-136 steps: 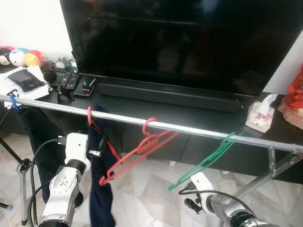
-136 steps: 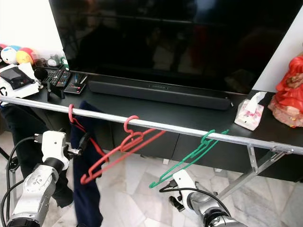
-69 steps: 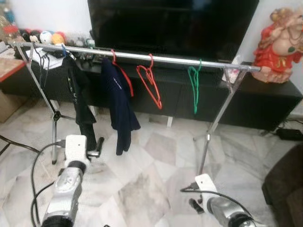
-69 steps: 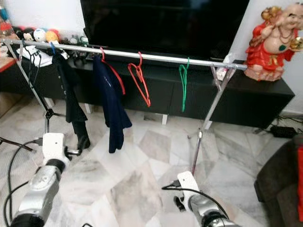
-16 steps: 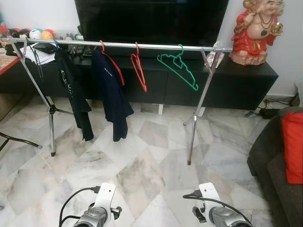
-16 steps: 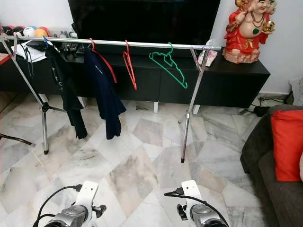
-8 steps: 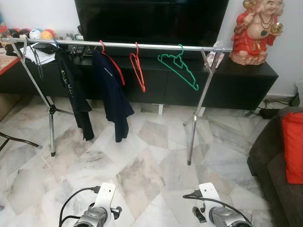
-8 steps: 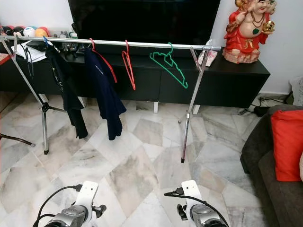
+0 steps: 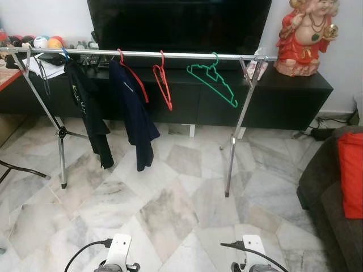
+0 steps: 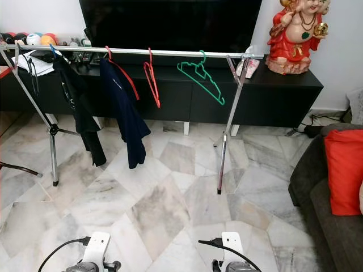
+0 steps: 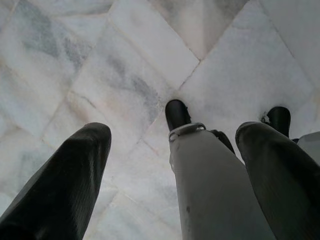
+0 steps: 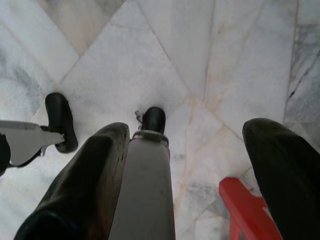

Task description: Hang hanger

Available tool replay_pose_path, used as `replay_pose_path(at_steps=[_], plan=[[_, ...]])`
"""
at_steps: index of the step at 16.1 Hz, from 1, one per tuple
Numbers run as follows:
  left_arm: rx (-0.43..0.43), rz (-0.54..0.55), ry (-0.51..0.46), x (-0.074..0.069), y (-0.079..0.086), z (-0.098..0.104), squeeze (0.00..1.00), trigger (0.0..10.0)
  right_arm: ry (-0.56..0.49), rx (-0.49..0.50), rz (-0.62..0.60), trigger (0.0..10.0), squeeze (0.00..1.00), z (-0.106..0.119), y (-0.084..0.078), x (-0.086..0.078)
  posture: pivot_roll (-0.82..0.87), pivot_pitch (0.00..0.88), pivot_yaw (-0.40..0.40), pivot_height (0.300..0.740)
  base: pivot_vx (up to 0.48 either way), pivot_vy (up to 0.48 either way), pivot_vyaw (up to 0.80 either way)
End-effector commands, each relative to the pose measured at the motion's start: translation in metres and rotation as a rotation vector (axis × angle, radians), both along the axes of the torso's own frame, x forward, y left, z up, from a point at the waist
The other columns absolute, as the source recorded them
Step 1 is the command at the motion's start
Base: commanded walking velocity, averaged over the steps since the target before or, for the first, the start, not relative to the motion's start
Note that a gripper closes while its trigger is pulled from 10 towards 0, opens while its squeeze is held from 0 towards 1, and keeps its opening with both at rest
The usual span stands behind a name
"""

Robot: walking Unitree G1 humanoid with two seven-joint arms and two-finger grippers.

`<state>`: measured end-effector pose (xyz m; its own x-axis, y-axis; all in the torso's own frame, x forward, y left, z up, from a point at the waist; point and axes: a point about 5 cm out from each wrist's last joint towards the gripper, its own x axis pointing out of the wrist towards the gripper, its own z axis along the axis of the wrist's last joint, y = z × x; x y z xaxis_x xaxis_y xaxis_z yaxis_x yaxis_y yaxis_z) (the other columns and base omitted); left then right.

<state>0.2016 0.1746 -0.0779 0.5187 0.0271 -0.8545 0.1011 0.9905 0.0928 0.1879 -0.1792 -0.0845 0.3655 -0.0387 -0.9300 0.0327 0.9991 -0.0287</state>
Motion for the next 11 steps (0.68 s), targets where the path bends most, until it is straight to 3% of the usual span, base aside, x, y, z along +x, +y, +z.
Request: replay_pose_path(at_steps=[1, 11], plan=[[0.004, 0.011, -0.004, 0.0025, -0.0003, 0.0012, 0.00, 10.0, -0.025, -0.002, -0.010, 10.0, 0.00, 0.0036, -0.0020, 0.0069, -0.06, 0.000, -0.028, 0.740, 0.000, 0.000, 0.00], [0.005, 0.003, -0.007, 0.0037, -0.0009, 0.0018, 0.00, 10.0, -0.031, -0.001, -0.011, 10.0, 0.00, 0.0045, -0.0009, 0.0088, -0.06, 0.000, -0.025, 0.740, 0.000, 0.000, 0.00]])
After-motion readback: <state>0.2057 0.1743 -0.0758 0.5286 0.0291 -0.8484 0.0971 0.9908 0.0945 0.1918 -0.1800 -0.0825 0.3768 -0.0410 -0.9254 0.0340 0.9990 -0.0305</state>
